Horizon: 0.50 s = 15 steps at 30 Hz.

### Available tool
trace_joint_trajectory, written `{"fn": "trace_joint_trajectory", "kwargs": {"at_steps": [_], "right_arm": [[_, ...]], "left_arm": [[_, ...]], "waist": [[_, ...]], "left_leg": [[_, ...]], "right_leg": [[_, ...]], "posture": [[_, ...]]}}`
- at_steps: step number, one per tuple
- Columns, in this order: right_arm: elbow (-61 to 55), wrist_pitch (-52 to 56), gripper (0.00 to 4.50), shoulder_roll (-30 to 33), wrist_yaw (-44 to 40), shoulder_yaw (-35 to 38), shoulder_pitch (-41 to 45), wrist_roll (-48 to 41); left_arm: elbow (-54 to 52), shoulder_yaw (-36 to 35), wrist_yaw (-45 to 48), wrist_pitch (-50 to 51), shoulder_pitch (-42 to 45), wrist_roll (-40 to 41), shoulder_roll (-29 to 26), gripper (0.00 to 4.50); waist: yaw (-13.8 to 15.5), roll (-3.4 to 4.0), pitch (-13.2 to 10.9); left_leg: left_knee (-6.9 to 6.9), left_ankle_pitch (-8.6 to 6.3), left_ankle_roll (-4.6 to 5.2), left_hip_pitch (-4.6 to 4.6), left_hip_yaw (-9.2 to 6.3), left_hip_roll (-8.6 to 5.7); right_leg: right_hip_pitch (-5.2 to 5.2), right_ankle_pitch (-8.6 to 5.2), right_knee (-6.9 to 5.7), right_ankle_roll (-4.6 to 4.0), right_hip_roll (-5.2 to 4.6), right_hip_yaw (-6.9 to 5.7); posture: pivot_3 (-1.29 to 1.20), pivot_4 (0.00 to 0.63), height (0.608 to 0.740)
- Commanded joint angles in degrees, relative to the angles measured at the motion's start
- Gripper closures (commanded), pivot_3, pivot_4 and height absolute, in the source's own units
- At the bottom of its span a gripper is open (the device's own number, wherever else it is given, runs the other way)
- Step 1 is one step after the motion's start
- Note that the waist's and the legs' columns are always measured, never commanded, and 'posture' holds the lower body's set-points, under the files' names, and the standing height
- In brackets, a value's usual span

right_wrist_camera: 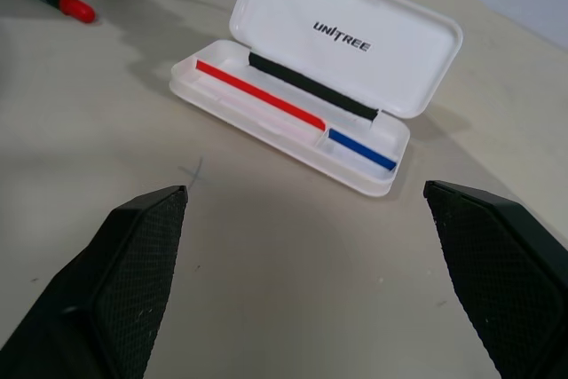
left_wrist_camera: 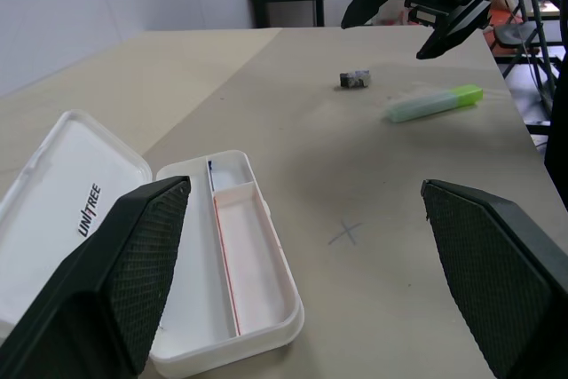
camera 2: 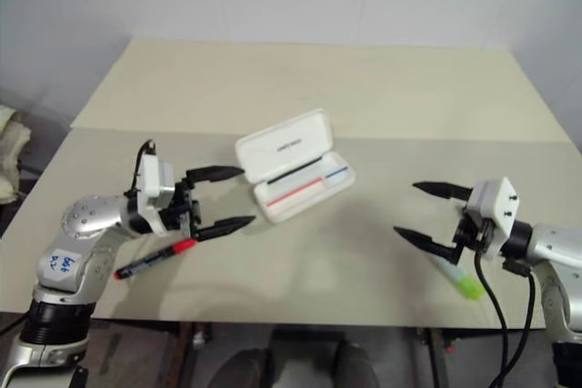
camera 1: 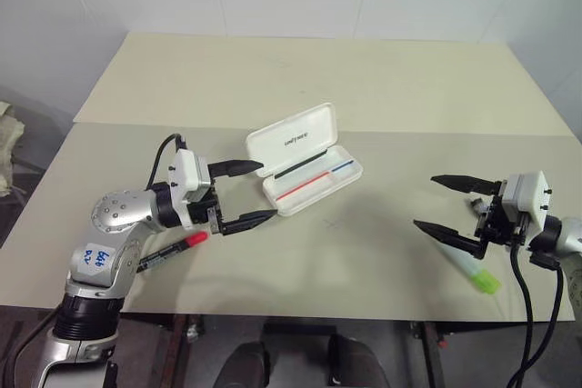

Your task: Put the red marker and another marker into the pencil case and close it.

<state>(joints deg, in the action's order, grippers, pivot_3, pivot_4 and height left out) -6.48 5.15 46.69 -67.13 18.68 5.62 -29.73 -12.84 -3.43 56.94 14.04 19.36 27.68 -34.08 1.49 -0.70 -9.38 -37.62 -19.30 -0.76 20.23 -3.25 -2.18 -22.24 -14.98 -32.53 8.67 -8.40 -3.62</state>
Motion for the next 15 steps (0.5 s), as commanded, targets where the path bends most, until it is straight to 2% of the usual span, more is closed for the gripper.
{"fn": "trace_joint_trajectory", "kwargs": {"at_steps": [1, 13, 15], "right_arm": [[-0.4, 0.1, 0.00, 0.9, -0.1, 1.0, 1.9, -1.2], [-0.7, 0.4, 0.00, -1.0, 0.3, -2.1, 5.6, -0.7], [-1.2, 0.2, 0.00, -1.7, 0.7, -3.1, 6.1, -0.4]], "left_arm": [[-0.4, -0.6, -0.3, -1.6, 0.0, -0.3, 0.0, 0.04], [2.5, 2.6, -2.2, -3.2, 1.1, -4.5, 1.9, 0.04], [2.9, 2.7, -3.0, -3.4, 1.1, -5.3, 1.9, 0.44]], "waist": [[0.0, 0.00, 0.0], [-0.1, 0.00, 0.0], [-0.1, 0.00, 0.0]], "left_leg": [[0.00, 0.00, 0.00, 0.00, 0.00, 0.00], [0.00, 0.00, 0.01, 0.01, -0.01, 0.00], [0.00, 0.00, 0.00, 0.01, -0.01, 0.02]], "right_leg": [[0.01, 0.00, 0.01, 0.00, 0.00, 0.00], [0.00, 0.00, 0.01, 0.00, -0.01, -0.02], [0.00, 0.00, 0.01, 0.00, 0.01, -0.04]], "posture": [[0.00, 0.150, 0.740], [0.00, 0.150, 0.740], [0.00, 0.150, 0.740]]}}
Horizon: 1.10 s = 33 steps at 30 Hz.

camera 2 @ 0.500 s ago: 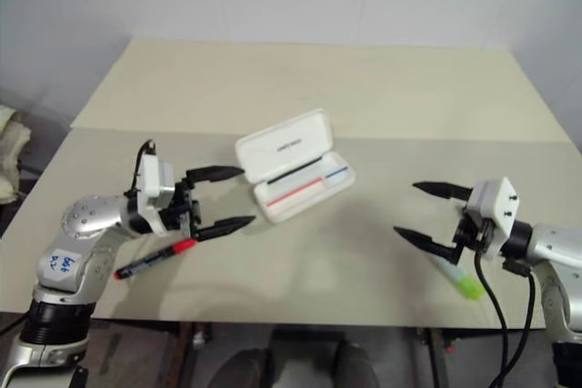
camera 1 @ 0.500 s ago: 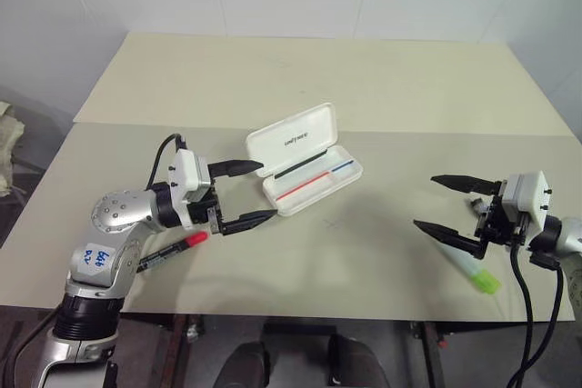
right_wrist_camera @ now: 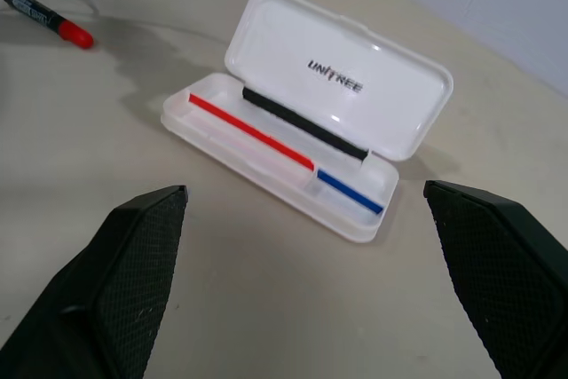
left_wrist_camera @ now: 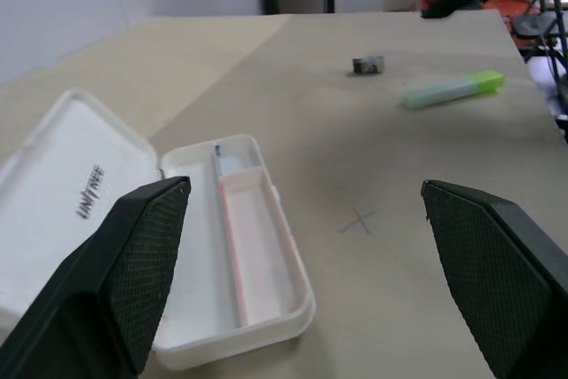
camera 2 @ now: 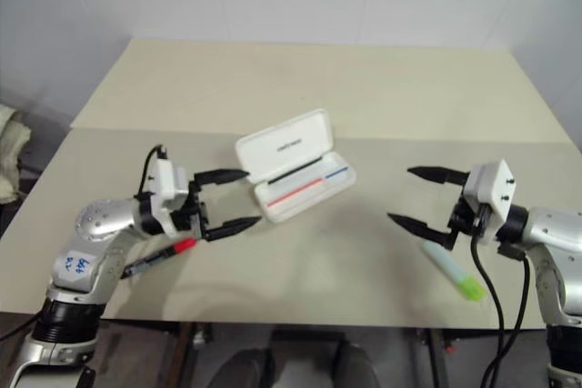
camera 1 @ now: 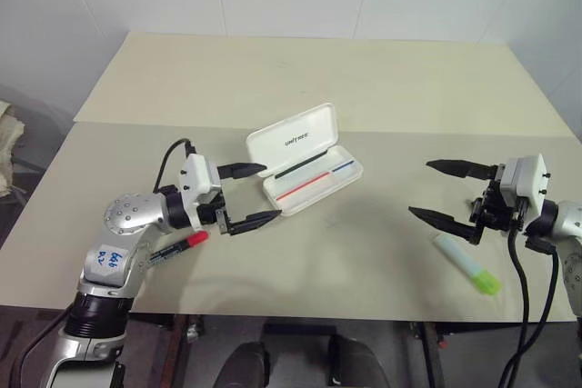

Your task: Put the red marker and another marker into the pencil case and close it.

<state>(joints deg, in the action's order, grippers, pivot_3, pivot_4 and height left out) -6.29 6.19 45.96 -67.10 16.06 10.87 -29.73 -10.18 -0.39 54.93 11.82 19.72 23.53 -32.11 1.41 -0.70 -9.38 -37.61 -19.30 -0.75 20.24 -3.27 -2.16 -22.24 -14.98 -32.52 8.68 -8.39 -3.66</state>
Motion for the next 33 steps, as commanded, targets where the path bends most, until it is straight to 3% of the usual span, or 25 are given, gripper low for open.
{"fn": "trace_joint_trajectory", "kwargs": {"at_steps": [1, 4, 24, 33], "right_arm": [[-1.8, -0.7, 0.00, -1.4, 0.9, -1.0, 1.1, -0.4], [-2.1, -0.8, 0.00, -2.0, 0.4, -1.9, 1.8, -0.8], [-9.3, 2.6, 0.00, -1.3, -0.4, -2.9, 0.6, -3.7], [-13.6, 2.3, 0.00, -3.4, 3.0, -3.8, -1.0, -3.7]], "left_arm": [[0.5, -0.2, -1.2, -1.4, 0.8, -1.6, -0.1, 0.67], [1.4, 2.2, -2.7, -0.6, 2.2, -3.8, 1.3, 1.63], [8.8, 14.4, -6.9, 9.5, 10.4, -14.3, 6.2, 1.63], [9.2, 16.4, -4.6, 19.2, 13.8, -13.5, 7.3, 1.63]], "waist": [[0.0, 0.00, 0.0], [0.1, 0.00, 0.0], [0.2, -0.01, 0.0], [0.3, -0.02, 0.0]], "left_leg": [[0.00, 0.00, 0.00, 0.00, 0.00, 0.00], [-0.05, 0.00, 0.00, 0.00, 0.01, -0.02], [-0.20, -0.01, 0.03, 0.02, -0.05, -0.04], [-0.23, -0.02, 0.04, 0.04, -0.09, -0.06]], "right_leg": [[0.00, 0.00, 0.00, 0.00, 0.00, -0.01], [0.01, 0.00, 0.00, 0.00, -0.01, 0.00], [0.14, 0.01, 0.00, 0.03, -0.01, -0.06], [0.14, 0.02, -0.02, 0.03, -0.02, -0.07]], "posture": [[0.00, 0.150, 0.740], [0.00, 0.150, 0.740], [0.00, 0.150, 0.740], [0.00, 0.150, 0.740]]}}
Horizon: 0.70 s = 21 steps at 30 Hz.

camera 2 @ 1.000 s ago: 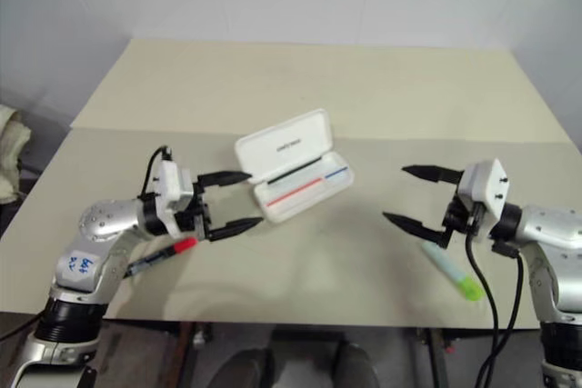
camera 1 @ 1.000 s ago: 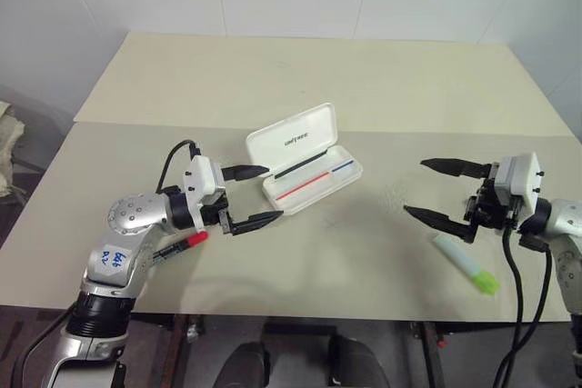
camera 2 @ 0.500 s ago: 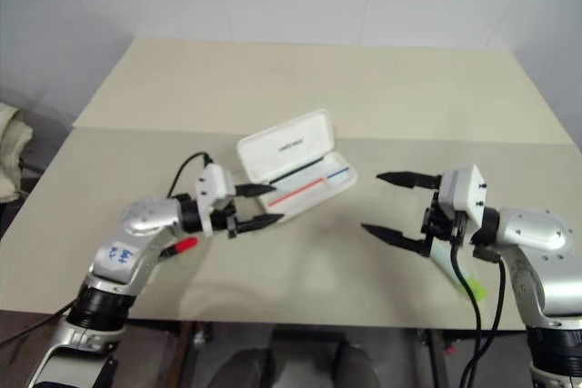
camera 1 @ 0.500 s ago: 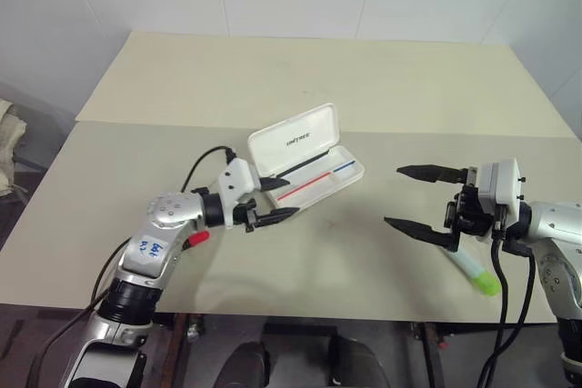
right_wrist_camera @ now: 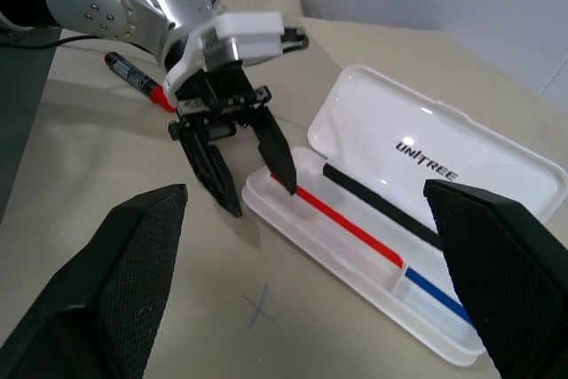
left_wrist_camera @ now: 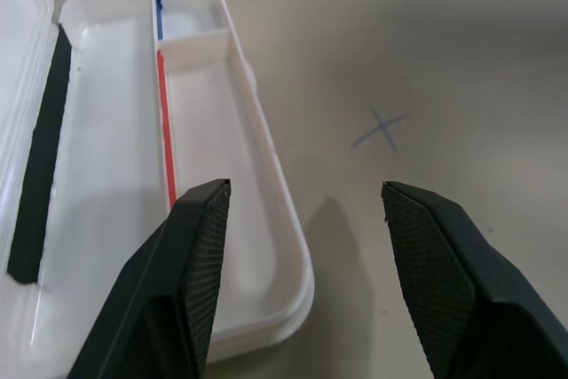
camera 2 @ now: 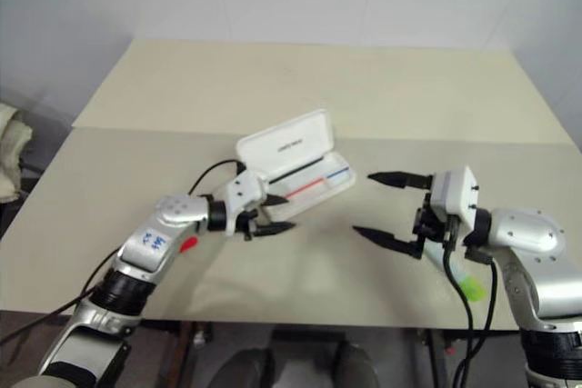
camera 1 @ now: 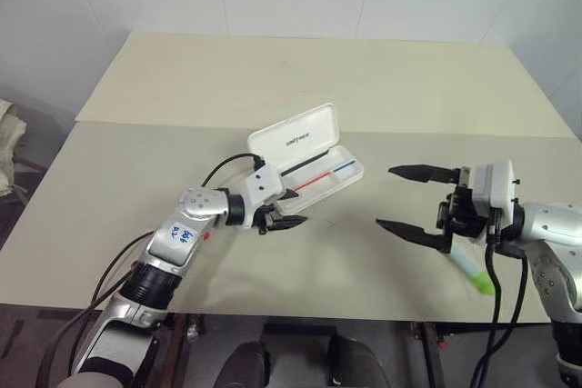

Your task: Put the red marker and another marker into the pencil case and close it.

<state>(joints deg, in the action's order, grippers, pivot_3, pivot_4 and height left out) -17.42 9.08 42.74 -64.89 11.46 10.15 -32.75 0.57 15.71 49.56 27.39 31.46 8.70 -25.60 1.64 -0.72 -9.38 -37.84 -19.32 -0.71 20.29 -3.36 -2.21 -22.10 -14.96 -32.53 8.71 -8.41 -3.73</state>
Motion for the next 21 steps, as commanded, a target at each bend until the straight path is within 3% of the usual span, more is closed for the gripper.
{"fn": "trace_joint_trajectory", "kwargs": {"at_steps": [1, 17, 21], "right_arm": [[-2.6, -0.7, 0.00, -0.1, 0.9, 1.0, -0.3, -0.7], [-5.4, -0.1, 0.00, 0.9, 2.7, 2.4, 2.1, -1.6], [-6.0, 0.1, 0.00, 0.9, 3.3, 2.4, 2.3, -1.7]], "left_arm": [[-1.4, 0.6, 0.7, 5.3, 2.9, 1.1, 0.9, 1.63], [-0.5, 11.1, 6.4, 18.0, 10.5, -3.6, -4.9, 1.63], [0.1, 11.2, 6.0, 17.3, 10.2, -4.2, -5.1, 2.47]], "waist": [[0.0, -0.01, 0.0], [-0.3, -0.02, 0.0], [-0.4, -0.01, 0.0]], "left_leg": [[-0.01, 0.00, 0.00, 0.01, -0.02, 0.00], [-0.01, -0.01, 0.01, -0.03, 0.00, 0.02], [0.01, -0.01, 0.01, -0.05, 0.00, 0.04]], "right_leg": [[0.00, 0.00, 0.00, 0.00, 0.00, 0.00], [0.00, 0.00, -0.01, 0.00, 0.04, 0.02], [0.00, 0.00, -0.02, 0.00, 0.07, 0.02]], "posture": [[0.00, 0.150, 0.740], [0.00, 0.150, 0.740], [0.00, 0.150, 0.740]]}}
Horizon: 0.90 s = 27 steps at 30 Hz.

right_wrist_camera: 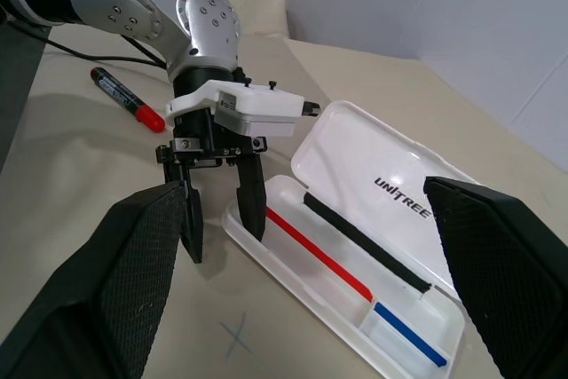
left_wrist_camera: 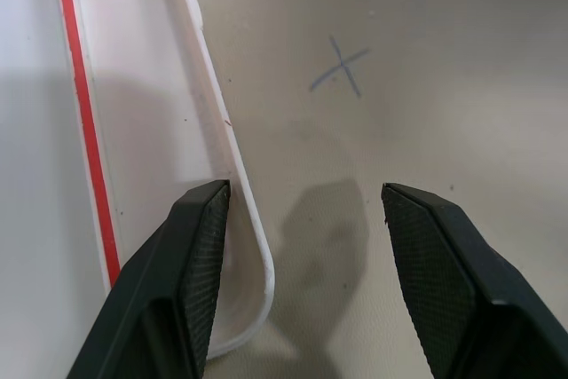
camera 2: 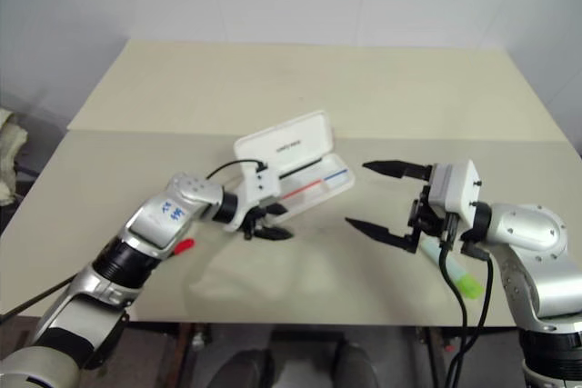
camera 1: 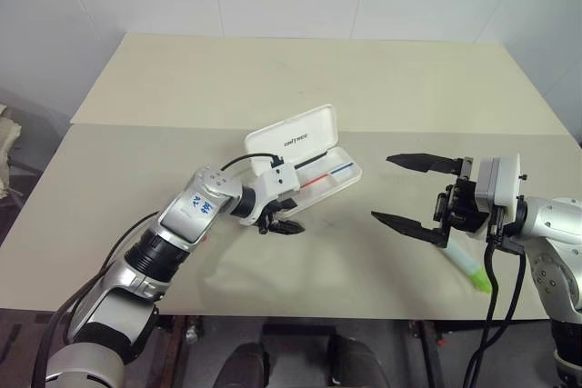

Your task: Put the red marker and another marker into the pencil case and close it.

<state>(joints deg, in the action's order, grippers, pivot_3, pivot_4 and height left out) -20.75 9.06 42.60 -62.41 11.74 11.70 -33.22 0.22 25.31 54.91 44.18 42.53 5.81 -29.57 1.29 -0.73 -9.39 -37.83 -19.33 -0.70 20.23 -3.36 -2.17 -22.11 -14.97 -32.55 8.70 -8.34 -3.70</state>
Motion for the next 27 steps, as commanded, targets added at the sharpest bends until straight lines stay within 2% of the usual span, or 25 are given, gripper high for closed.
{"fn": "trace_joint_trajectory", "kwargs": {"at_steps": [1, 6, 11, 16, 27], "right_arm": [[-2.8, 0.2, 0.00, 1.1, 1.0, 2.1, 0.8, -1.3], [-3.0, 0.9, 0.00, 1.6, 1.4, 2.2, 2.3, -1.6], [-2.5, 1.1, 0.00, 1.7, 1.4, 1.9, 3.4, -1.5], [-2.2, 1.6, 0.00, 1.8, 1.0, 1.4, 3.9, -1.5], [1.0, 2.8, 0.00, 4.1, -2.4, 2.0, 4.4, -2.1]], "left_arm": [[0.5, 1.7, 0.7, 0.3, -1.0, -1.5, -1.2, 2.82], [0.4, 1.9, 0.3, -0.3, -1.8, -2.3, -1.1, 4.49], [0.0, 2.4, 0.3, -2.0, -3.8, -3.0, -1.2, 4.49], [-2.9, -1.0, 2.2, -2.9, -4.9, 1.3, 1.0, 4.49], [-7.6, 1.6, 11.2, -6.0, -4.9, 2.1, -2.1, 4.49]], "waist": [[0.0, 0.00, 0.0], [0.1, -0.01, 0.0], [0.1, -0.01, 0.0], [0.1, -0.03, 0.1], [0.3, -0.01, 0.0]], "left_leg": [[0.00, 0.00, 0.00, -0.01, 0.00, 0.01], [0.00, 0.00, 0.00, 0.00, 0.00, 0.00], [0.00, 0.00, 0.01, -0.02, 0.00, 0.00], [0.00, -0.01, 0.01, -0.03, -0.01, 0.00], [-0.04, -0.14, 0.16, 0.10, -0.04, -0.07]], "right_leg": [[0.00, 0.00, 0.00, 0.00, 0.01, 0.00], [0.00, 0.00, 0.00, 0.00, 0.01, 0.02], [0.01, 0.00, 0.00, 0.00, 0.01, 0.02], [0.03, 0.00, -0.01, 0.00, 0.00, 0.03], [-0.03, 0.00, 0.02, 0.00, -0.06, 0.00]], "posture": [[0.00, 0.150, 0.740], [0.00, 0.150, 0.740], [0.00, 0.150, 0.740], [0.00, 0.150, 0.740], [0.00, 0.150, 0.740]]}}
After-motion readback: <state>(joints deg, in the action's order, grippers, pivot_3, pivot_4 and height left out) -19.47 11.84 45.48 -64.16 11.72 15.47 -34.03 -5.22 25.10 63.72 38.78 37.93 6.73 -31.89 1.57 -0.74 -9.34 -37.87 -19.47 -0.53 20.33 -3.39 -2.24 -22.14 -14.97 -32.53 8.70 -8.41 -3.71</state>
